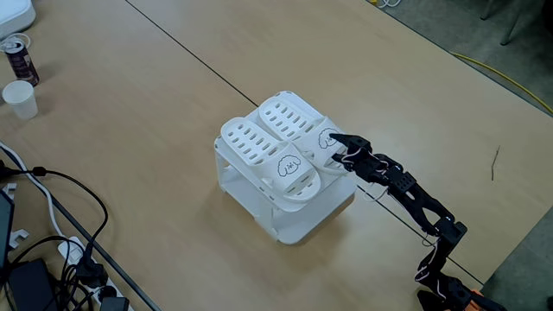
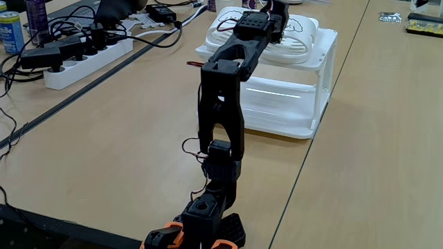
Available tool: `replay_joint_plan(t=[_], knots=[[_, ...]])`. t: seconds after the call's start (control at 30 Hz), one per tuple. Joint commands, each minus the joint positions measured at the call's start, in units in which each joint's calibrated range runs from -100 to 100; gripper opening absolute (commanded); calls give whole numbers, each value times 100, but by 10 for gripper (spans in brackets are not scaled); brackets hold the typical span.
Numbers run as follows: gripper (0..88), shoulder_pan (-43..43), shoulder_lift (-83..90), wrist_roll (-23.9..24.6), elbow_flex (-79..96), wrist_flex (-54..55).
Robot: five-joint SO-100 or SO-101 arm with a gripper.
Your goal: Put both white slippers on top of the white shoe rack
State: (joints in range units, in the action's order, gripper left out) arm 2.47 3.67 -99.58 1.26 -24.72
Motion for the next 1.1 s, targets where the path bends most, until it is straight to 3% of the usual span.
replay_joint_plan(t=[0.0, 0.67, 1.07], knots=[[237, -33, 925, -42, 231, 4], [237, -272, 3423, -42, 3171, 22], [237, -255, 3440, -42, 3433, 56]])
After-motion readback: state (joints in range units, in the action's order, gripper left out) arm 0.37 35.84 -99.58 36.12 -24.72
